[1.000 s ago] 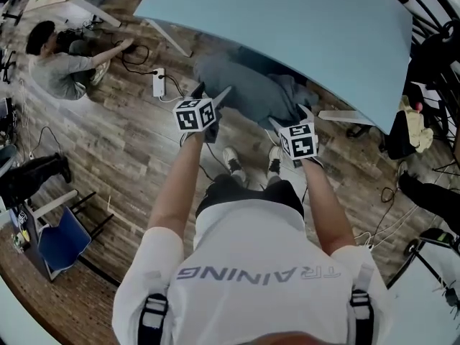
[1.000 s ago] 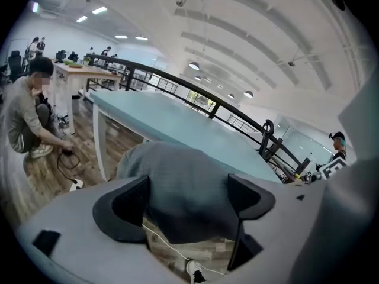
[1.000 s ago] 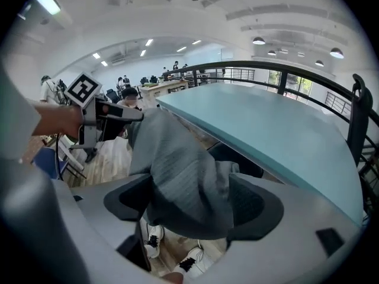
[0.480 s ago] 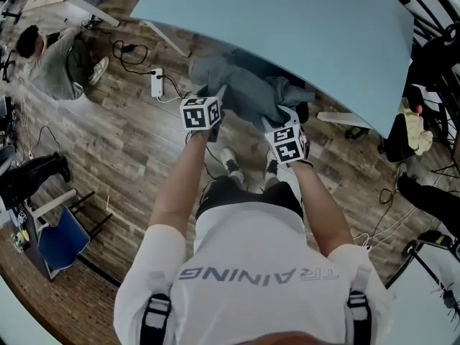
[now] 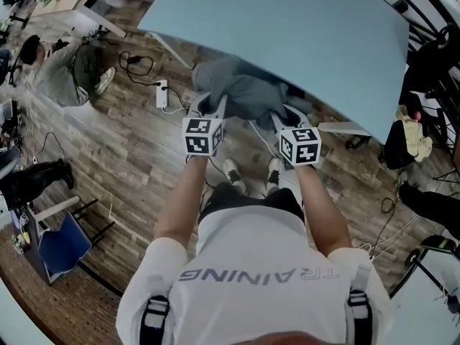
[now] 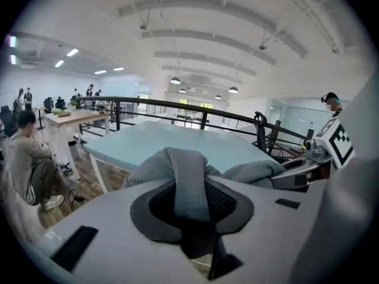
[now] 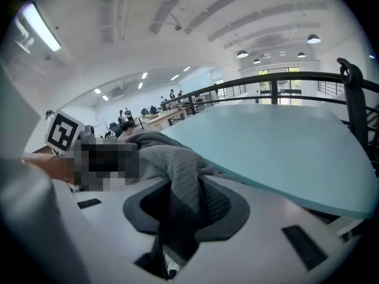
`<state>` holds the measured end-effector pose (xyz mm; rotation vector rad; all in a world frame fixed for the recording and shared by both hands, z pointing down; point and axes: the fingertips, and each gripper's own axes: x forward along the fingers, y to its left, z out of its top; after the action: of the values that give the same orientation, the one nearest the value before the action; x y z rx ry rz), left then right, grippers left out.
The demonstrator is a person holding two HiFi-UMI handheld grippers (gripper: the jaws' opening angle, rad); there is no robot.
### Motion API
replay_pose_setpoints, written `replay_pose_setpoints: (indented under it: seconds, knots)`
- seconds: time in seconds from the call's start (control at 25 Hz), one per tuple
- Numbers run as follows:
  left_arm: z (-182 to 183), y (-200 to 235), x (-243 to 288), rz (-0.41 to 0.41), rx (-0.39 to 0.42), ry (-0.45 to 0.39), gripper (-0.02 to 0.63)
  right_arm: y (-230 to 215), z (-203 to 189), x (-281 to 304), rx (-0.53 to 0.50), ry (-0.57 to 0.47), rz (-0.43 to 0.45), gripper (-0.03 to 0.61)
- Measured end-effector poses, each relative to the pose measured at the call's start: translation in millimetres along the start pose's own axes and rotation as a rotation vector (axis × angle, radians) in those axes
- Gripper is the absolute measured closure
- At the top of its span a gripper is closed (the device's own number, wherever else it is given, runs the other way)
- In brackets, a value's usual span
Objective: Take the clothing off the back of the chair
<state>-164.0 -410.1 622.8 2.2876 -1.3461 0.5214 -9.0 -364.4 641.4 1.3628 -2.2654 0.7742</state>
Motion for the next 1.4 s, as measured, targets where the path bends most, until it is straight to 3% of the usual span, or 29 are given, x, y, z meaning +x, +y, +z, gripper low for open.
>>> replay_pose_setpoints:
  seconds: [0.2,0.36,0.96,1.16,1.4]
  knots:
    - [54.1,-11.8,-25.8,-0.011,0.078,-0.107,0.503,-1.2,53.2,-21.3,-0.015,-0.115,-0.008,0.454]
    - [94.1,-24.1,-51.7,-0.023,0.097,-0.190,0.503,1.5,100.8,-47.7,-0.009,-0.217,-0.005,0.454]
    - [243.6,-89.9,-154.9,-0.029,0.225,-0.530,0.500,37.5,269.1,-185.1,-0.213,-0.617,-0.033,0.454]
    - [273.7,-111.3,-184.0,-0.048,0.264,-0.585,0.500,49.6,293.5,-226.1,-0.244,-0.690,-0.036,0.454]
    - [283.3,-126.0,-198.6,-0.061,0.282,-0.614,0.500,53.8,297.1,-248.2,-0.236,-0.722,-0.023,0.454]
